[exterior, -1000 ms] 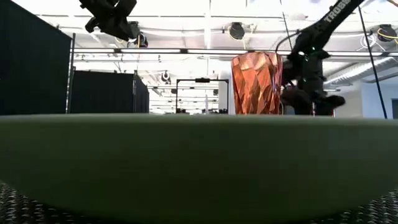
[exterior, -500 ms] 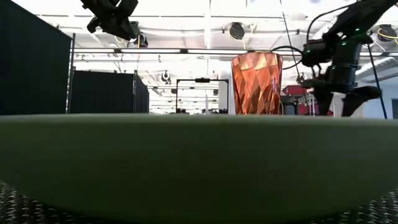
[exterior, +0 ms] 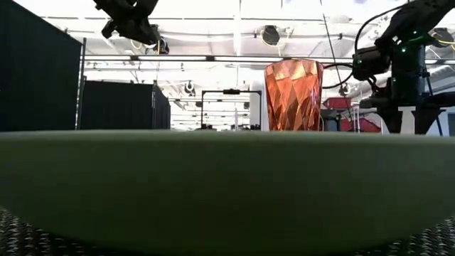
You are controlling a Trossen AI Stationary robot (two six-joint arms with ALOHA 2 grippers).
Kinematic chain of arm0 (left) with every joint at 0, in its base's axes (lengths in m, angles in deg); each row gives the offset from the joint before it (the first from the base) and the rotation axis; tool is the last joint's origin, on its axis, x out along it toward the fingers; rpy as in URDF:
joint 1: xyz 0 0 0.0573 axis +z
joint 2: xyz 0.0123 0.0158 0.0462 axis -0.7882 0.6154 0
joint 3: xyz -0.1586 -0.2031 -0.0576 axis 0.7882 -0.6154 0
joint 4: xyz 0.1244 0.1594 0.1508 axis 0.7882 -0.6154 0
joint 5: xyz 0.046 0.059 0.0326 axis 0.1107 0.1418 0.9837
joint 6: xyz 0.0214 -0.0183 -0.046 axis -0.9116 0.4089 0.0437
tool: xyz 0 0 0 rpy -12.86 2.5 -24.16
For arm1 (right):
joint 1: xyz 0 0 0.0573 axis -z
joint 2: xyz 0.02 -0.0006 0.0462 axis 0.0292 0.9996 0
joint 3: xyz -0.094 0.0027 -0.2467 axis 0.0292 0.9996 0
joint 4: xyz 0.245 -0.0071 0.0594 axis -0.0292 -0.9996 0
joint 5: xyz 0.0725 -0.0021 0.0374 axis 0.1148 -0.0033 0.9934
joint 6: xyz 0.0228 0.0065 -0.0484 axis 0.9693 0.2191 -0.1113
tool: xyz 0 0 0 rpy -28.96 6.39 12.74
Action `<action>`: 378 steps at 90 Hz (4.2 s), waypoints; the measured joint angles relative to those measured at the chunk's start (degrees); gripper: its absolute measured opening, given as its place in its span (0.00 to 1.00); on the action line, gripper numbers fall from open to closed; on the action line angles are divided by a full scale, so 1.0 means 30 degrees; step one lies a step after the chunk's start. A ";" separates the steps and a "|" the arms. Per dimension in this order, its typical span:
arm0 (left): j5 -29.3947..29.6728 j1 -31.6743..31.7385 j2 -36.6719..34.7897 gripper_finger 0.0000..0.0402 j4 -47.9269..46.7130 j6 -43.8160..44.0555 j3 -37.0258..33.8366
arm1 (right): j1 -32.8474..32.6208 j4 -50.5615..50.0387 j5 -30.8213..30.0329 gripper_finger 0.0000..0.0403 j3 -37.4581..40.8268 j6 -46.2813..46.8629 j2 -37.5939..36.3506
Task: Set table place
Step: Put the blue knife on the gray mat to the right of the green plate
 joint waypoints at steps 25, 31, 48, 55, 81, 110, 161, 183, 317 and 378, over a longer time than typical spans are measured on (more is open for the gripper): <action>-0.0060 -0.0160 0.0000 0.23 -0.0086 -0.0007 0.0000 | -0.0912 0.0298 -0.0341 0.48 0.1719 0.0677 0.0000; -0.0060 -0.0152 0.0000 0.23 -0.0080 -0.0016 0.0000 | -0.1087 0.0711 -0.0328 0.48 0.2190 0.0857 0.0000; -0.0060 -0.0146 0.0000 0.23 0.0029 -0.0155 0.0000 | -0.1583 0.1666 -0.0321 0.48 0.2302 0.1569 0.0000; -0.0060 -0.0146 0.0000 0.23 0.0021 -0.0146 0.0000 | -0.1973 0.1868 -0.0333 0.47 0.2302 0.1991 0.0000; -0.0071 -0.0146 0.0000 0.23 -0.0269 -0.0142 0.0000 | -0.2911 0.2088 -0.1006 0.44 0.2356 0.2890 0.0000; -0.0075 -0.0146 0.0000 0.23 -0.0526 -0.0138 0.0000 | -0.2911 0.3129 -0.0242 0.44 0.3957 0.3770 0.0000; -0.0082 -0.0146 0.0007 0.23 -0.0998 -0.0087 0.0000 | -0.2911 0.3909 -0.0270 0.28 0.4135 0.4204 0.0007; -0.0082 -0.0146 0.0007 0.23 -0.0970 -0.0087 0.0000 | -0.2933 0.4903 -0.0190 0.21 0.5279 0.4579 -0.0124; 0.0442 0.0561 -0.0415 0.23 0.2530 -0.4075 -0.0007 | -2.7161 0.4806 0.1773 0.04 -0.6832 2.8484 0.8310; -0.0092 0.0984 -0.0401 0.23 0.2665 -0.1618 -0.0007 | -2.9510 0.0893 0.2747 0.04 -1.5045 2.8487 1.6589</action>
